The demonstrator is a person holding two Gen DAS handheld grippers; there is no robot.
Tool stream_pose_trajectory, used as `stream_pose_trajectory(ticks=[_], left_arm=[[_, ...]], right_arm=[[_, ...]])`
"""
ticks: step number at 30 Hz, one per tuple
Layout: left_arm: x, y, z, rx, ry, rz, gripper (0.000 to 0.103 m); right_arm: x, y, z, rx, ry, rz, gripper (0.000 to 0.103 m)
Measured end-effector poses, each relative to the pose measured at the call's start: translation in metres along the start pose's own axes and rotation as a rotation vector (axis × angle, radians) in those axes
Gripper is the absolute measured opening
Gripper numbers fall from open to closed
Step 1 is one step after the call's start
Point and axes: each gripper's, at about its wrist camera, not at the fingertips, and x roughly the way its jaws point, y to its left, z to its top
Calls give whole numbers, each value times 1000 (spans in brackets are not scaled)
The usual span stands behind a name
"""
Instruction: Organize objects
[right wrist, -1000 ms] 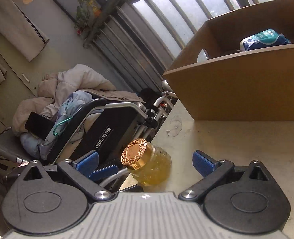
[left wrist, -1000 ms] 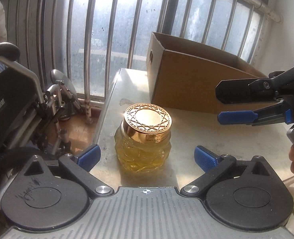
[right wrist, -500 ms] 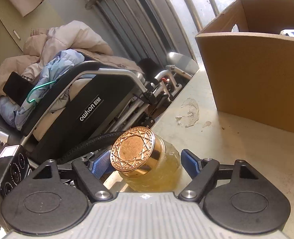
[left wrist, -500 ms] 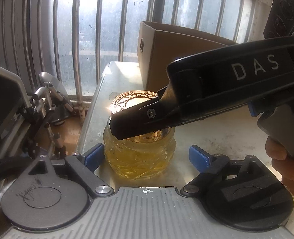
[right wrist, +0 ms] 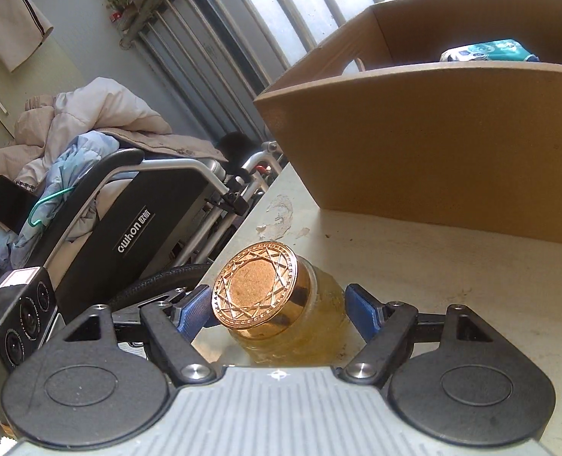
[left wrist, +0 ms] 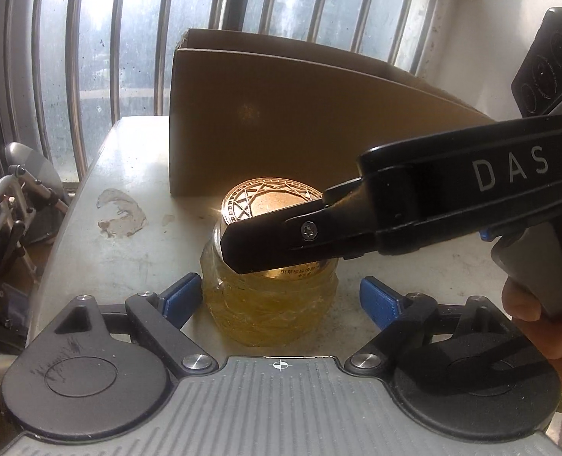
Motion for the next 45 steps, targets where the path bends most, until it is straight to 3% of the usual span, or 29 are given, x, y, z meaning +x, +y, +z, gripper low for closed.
stream_pose_trajectory(ticks=[12, 35, 45], left_arm=[[18, -38, 5, 85, 26, -40, 87], [13, -29, -7, 108, -12, -48, 76], [14, -33, -8, 113, -39, -64, 76]], right_arm=[[-28, -32, -7, 79, -50, -53, 81], [-24, -35, -7, 93, -18, -99, 85], [-22, -37, -7, 97, -22, -90, 86]])
